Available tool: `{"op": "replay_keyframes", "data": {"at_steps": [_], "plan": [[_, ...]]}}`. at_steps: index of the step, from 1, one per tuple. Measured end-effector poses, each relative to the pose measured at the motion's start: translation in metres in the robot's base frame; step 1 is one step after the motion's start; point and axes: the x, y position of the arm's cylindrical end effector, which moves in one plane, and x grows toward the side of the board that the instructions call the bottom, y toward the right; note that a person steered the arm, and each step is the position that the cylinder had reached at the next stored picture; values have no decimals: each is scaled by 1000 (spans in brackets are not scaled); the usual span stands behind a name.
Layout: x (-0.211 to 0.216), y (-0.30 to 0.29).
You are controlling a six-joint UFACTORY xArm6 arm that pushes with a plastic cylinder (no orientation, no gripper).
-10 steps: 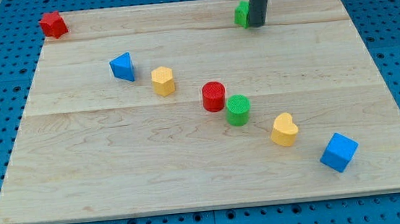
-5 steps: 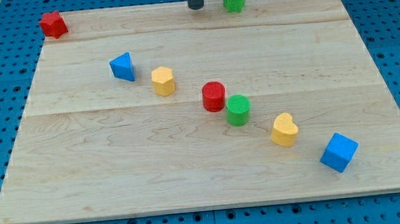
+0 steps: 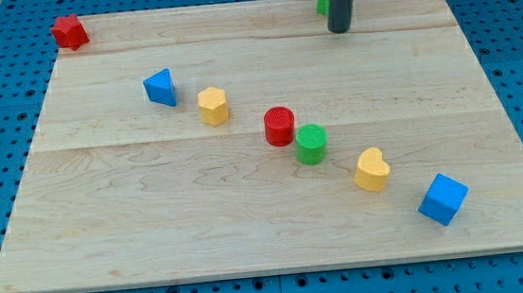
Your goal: Move the green star to the top right corner of the board
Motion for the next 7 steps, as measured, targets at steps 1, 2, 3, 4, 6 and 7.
{"op": "replay_keyframes", "data": {"at_steps": [1, 2, 3, 4, 6, 7], "plan": [[-7, -80], [-85, -113], [-91, -110], [-89, -85], [-92, -10], [-85, -8]]}}
